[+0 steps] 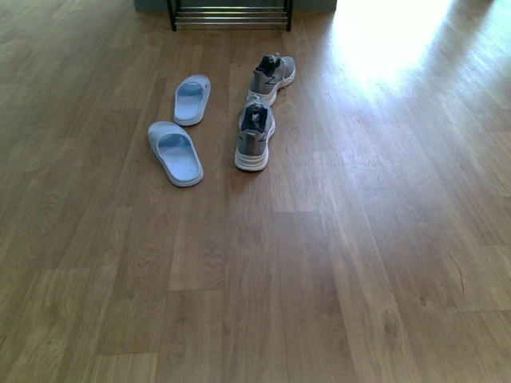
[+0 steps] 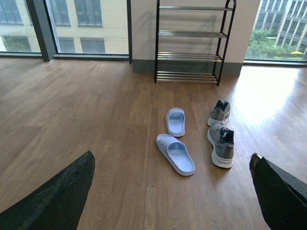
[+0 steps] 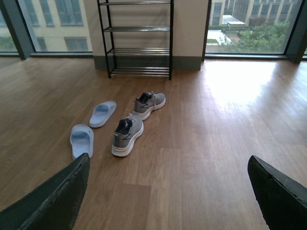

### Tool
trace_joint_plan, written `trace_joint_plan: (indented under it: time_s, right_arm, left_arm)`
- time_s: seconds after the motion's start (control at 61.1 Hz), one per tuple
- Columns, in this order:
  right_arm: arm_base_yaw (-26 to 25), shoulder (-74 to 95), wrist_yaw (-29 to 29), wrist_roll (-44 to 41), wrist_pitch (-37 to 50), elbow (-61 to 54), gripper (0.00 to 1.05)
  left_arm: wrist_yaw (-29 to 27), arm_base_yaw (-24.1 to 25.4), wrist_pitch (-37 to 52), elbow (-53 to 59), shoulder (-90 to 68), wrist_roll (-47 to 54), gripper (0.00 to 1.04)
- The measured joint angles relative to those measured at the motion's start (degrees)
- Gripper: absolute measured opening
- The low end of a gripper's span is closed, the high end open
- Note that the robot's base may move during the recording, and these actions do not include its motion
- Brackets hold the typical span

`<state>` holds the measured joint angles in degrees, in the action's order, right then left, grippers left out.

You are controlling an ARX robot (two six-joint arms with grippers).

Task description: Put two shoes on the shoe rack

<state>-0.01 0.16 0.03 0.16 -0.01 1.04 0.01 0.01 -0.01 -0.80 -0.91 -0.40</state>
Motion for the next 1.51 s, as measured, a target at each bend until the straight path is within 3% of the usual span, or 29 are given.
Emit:
trace_joint_plan:
  time_s: [1.507]
  right_arm:
    - [0.00, 0.00, 0.00, 0.00, 0.00, 0.00, 0.95]
  left_arm:
    - [0.00, 0.00, 0.00, 0.00, 0.00, -0.02, 0.95]
